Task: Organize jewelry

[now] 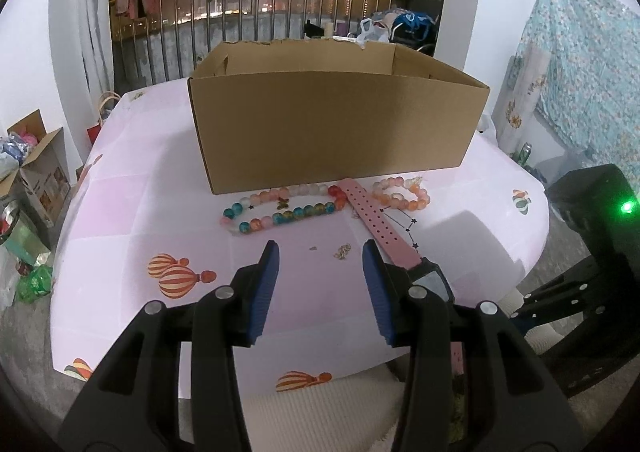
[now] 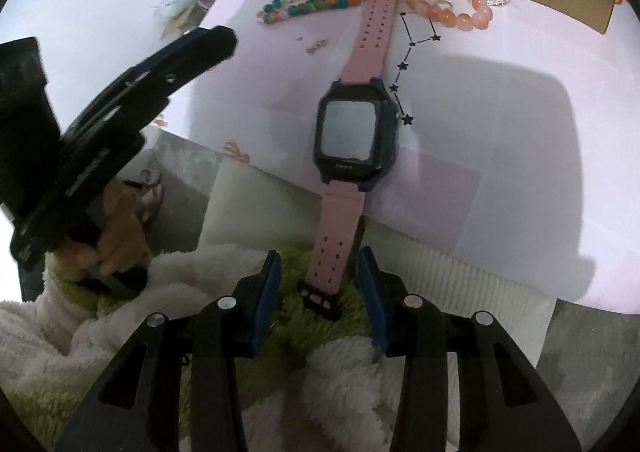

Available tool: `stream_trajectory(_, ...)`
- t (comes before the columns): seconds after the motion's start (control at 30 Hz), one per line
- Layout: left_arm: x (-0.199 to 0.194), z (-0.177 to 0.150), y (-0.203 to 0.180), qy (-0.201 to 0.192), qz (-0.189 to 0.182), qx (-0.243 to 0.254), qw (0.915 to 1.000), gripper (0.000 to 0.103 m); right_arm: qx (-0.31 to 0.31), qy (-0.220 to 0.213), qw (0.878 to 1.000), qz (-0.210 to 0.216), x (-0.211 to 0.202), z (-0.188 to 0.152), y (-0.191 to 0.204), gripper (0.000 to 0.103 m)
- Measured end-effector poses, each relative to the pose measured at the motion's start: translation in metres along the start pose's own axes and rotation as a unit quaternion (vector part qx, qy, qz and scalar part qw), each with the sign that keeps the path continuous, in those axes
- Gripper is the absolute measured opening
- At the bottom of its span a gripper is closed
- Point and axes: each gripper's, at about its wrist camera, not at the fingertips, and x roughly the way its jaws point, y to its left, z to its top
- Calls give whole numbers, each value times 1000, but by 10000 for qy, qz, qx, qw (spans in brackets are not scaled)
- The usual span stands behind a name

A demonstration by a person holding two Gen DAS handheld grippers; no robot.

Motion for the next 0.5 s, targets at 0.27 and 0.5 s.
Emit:
stream_trajectory(0.27,1,2,2,-42,-82,-54,9999,41,91,60,9998,-145,10,0,1,22)
stream_trajectory(0.5,6,3,-2,46,-359,-97,9993,41,116,-169,9998,-30,-3,-3,0,6)
